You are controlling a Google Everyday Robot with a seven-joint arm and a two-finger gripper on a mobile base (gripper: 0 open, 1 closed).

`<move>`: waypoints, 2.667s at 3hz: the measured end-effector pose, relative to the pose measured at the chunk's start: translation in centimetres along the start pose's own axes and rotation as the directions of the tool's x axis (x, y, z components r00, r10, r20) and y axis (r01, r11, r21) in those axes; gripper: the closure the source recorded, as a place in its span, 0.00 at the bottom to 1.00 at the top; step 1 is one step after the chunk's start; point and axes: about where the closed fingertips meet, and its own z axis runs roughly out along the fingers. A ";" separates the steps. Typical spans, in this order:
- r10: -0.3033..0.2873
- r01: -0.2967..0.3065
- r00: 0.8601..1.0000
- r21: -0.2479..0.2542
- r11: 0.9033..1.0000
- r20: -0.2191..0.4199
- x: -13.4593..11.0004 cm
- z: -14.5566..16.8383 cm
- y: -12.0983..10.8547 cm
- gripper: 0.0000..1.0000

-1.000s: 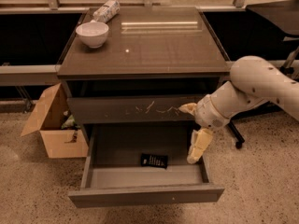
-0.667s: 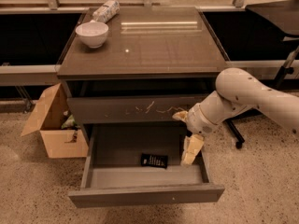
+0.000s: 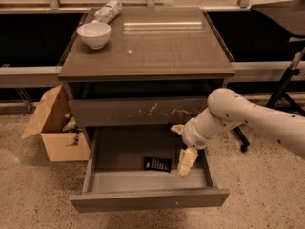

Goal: Pick rxbar chocolate from middle drawer and place on counter

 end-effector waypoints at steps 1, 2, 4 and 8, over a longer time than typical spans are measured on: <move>0.020 -0.023 0.999 0.078 0.997 0.039 0.6 3.4 -1.9 0.00; 0.021 -0.024 0.999 0.079 0.997 0.041 0.8 3.9 -2.0 0.00; 0.034 -0.044 0.996 0.123 0.991 0.082 4.5 10.3 -3.8 0.00; 0.082 -0.133 0.953 0.159 0.978 0.291 9.0 21.1 -9.8 0.00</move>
Offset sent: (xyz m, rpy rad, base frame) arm 0.0064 0.0107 -0.0271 0.0259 -0.0184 -0.0349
